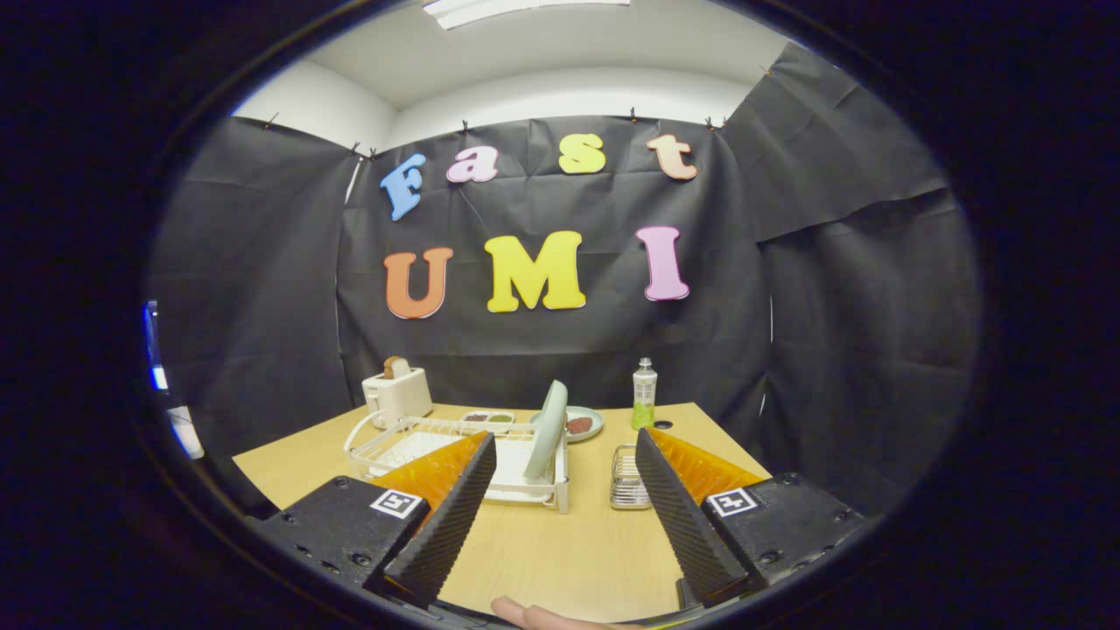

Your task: Take the plate from the dish rack, then take the spoon from the basket and place it into the plate.

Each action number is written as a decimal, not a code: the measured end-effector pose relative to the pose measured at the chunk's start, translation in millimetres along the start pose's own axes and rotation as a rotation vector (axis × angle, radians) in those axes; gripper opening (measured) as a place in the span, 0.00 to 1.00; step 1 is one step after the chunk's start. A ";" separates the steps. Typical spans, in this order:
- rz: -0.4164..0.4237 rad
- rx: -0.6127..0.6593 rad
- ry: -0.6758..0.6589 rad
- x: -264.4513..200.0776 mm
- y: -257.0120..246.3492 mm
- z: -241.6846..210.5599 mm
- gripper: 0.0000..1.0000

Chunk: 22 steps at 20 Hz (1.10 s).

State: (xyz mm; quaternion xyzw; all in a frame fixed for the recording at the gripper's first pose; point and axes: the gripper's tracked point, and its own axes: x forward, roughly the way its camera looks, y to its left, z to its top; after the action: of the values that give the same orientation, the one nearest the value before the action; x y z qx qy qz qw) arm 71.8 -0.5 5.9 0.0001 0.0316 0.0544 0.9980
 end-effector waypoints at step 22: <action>-0.058 -0.108 0.773 299.6 17.6 22.8 1.00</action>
State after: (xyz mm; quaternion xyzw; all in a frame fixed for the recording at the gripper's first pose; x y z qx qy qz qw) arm 368.5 49.6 9.8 -0.0740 0.4023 0.0239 0.9122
